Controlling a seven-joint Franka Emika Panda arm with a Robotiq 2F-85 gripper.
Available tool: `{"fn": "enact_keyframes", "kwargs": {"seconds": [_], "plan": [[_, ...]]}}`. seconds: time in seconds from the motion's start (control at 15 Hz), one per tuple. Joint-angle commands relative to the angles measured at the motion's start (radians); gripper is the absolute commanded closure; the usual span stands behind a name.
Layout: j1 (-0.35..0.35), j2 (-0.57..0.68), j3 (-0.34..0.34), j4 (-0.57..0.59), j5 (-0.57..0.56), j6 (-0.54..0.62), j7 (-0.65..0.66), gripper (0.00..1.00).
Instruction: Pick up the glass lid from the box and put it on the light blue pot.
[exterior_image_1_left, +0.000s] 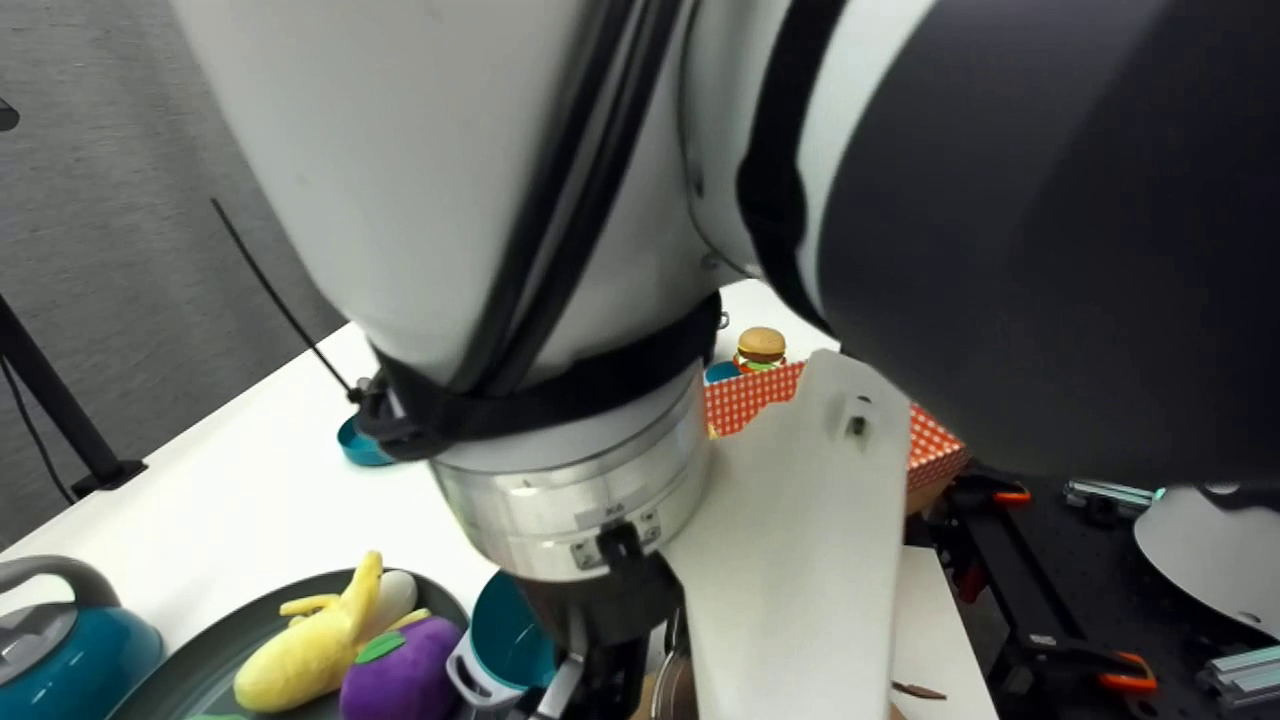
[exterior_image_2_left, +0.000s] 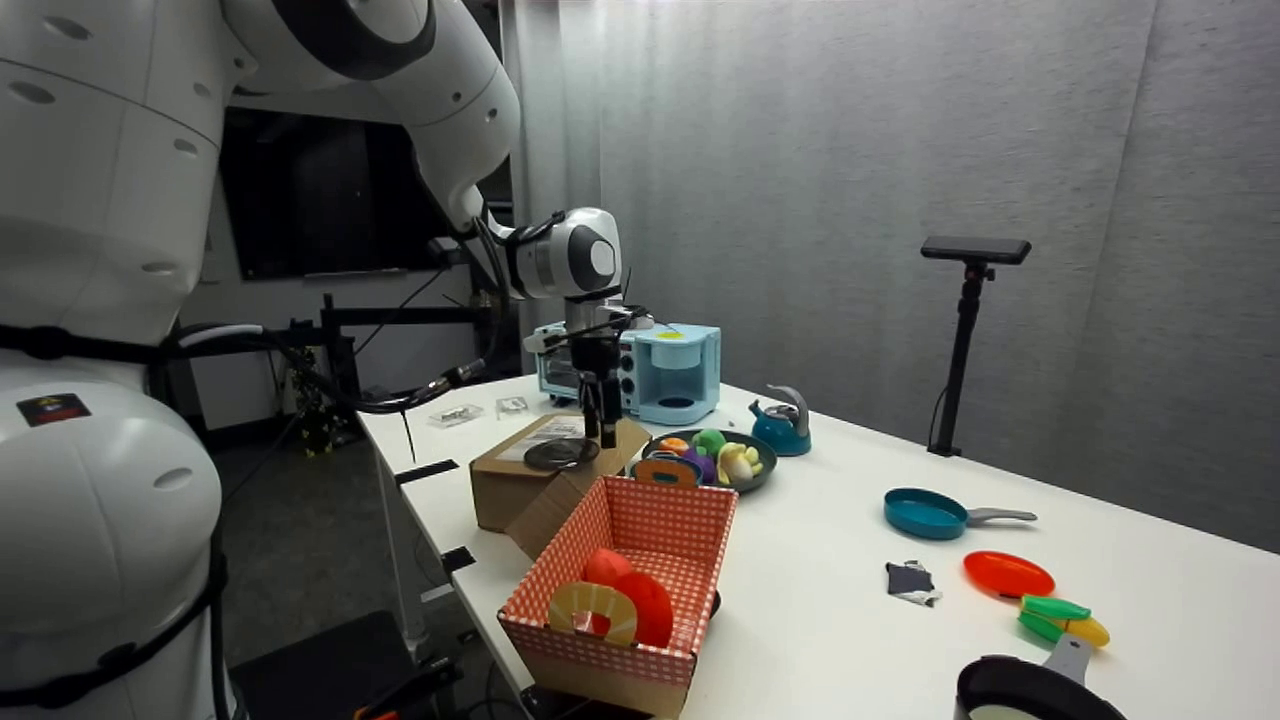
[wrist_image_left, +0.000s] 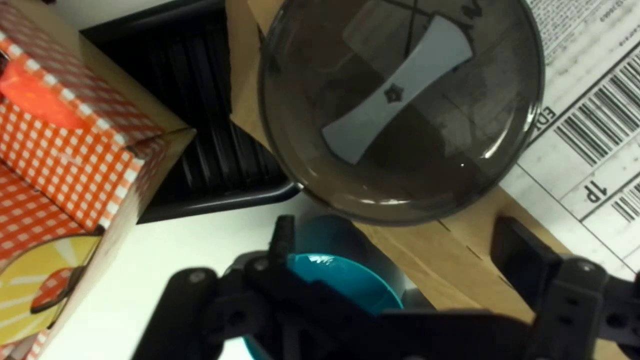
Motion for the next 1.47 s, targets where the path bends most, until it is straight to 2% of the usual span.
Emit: {"fn": "enact_keyframes", "kwargs": {"seconds": [0.0, 0.53, 0.67, 0.73, 1.33, 1.4], "plan": [[0.027, -0.063, -0.001, -0.088, -0.047, 0.036, 0.148, 0.00], [0.075, -0.089, 0.059, -0.107, -0.092, -0.006, 0.354, 0.00], [0.073, -0.090, 0.071, -0.110, -0.069, -0.004, 0.366, 0.00], [0.061, -0.056, 0.071, -0.082, -0.066, 0.001, 0.329, 0.00], [0.062, -0.056, 0.075, -0.085, -0.066, 0.001, 0.339, 0.00], [0.062, -0.056, 0.075, -0.085, -0.066, 0.001, 0.339, 0.25]]}}
